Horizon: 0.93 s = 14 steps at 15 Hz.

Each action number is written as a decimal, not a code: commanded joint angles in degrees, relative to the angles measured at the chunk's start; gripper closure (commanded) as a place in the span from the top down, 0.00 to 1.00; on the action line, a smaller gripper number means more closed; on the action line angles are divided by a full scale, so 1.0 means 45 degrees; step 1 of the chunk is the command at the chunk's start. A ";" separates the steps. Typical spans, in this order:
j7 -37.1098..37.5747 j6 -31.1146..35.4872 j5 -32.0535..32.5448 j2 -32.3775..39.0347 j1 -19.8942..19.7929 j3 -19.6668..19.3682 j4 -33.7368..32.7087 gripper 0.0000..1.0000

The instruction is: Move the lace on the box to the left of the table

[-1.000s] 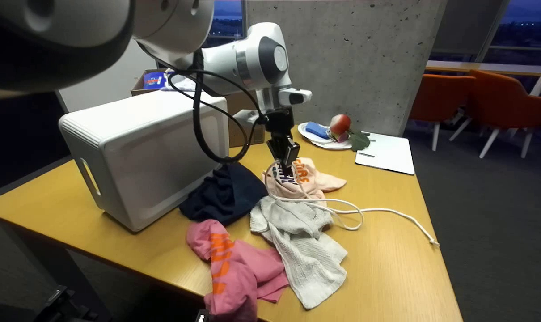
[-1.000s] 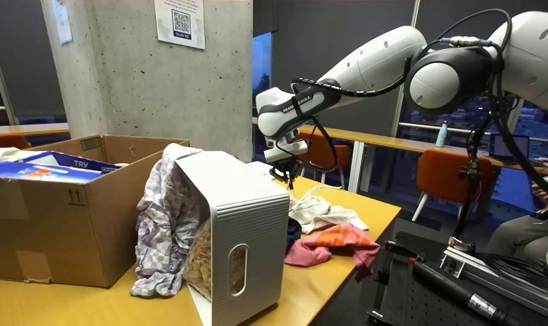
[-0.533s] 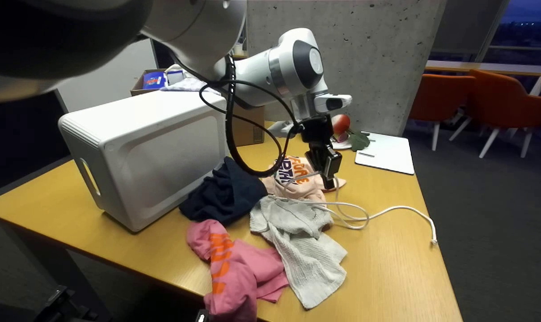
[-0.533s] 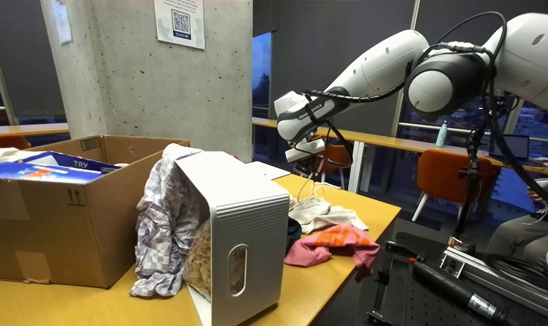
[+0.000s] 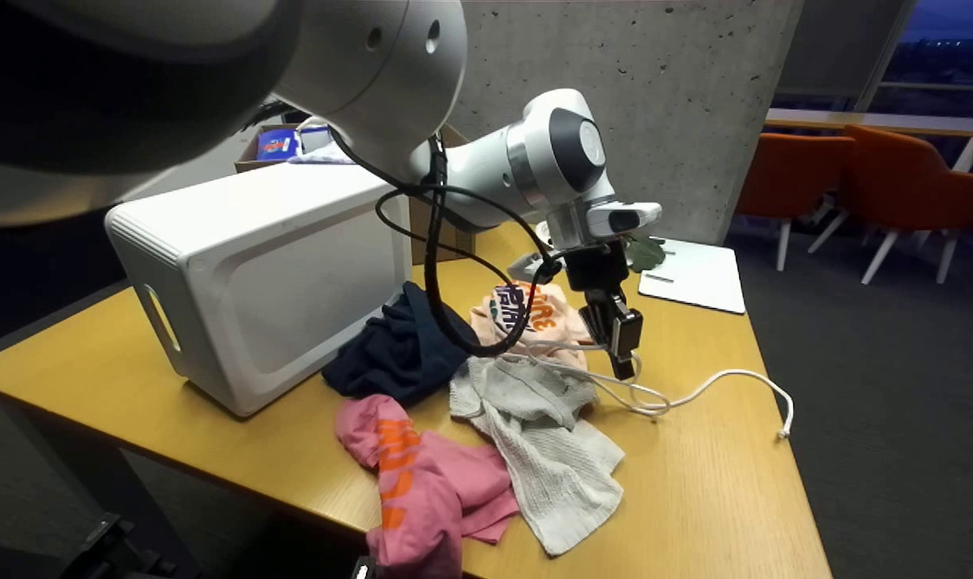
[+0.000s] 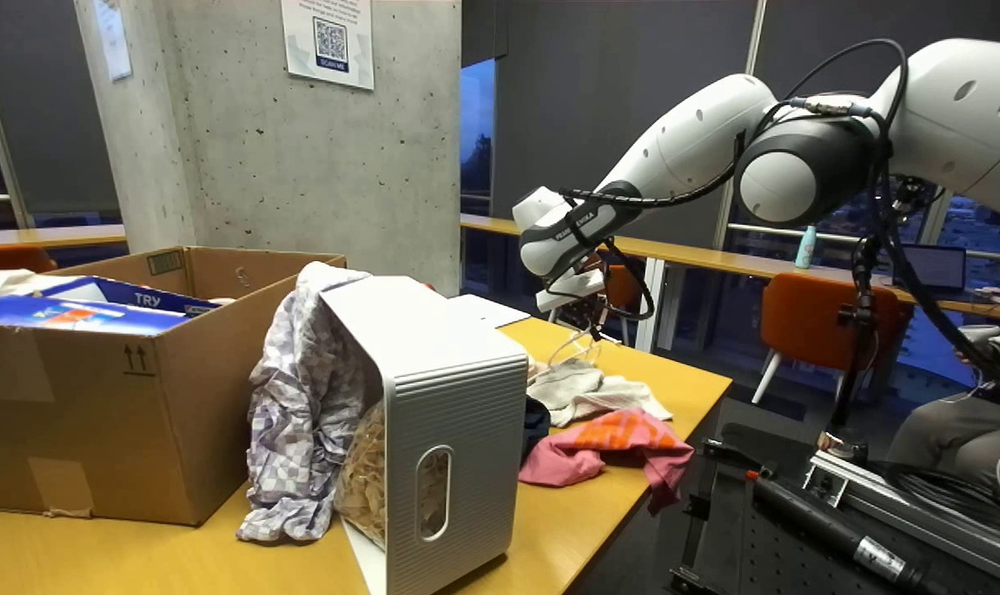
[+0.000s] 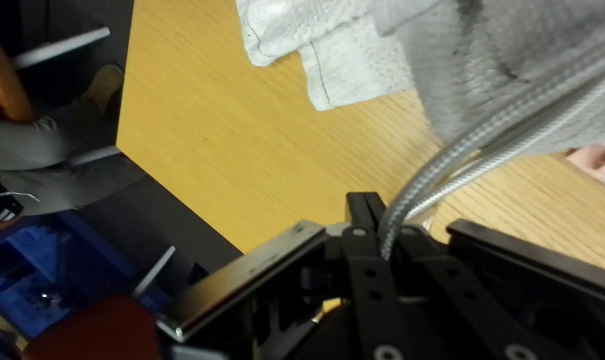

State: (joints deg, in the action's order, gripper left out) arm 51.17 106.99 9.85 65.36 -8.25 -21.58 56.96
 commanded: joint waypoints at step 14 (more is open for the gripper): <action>0.0466 -0.0314 -0.0094 0.1121 0.0445 -0.0090 0.0593 0.29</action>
State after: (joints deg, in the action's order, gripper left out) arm 53.13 107.02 9.80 70.06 -6.34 -22.28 61.00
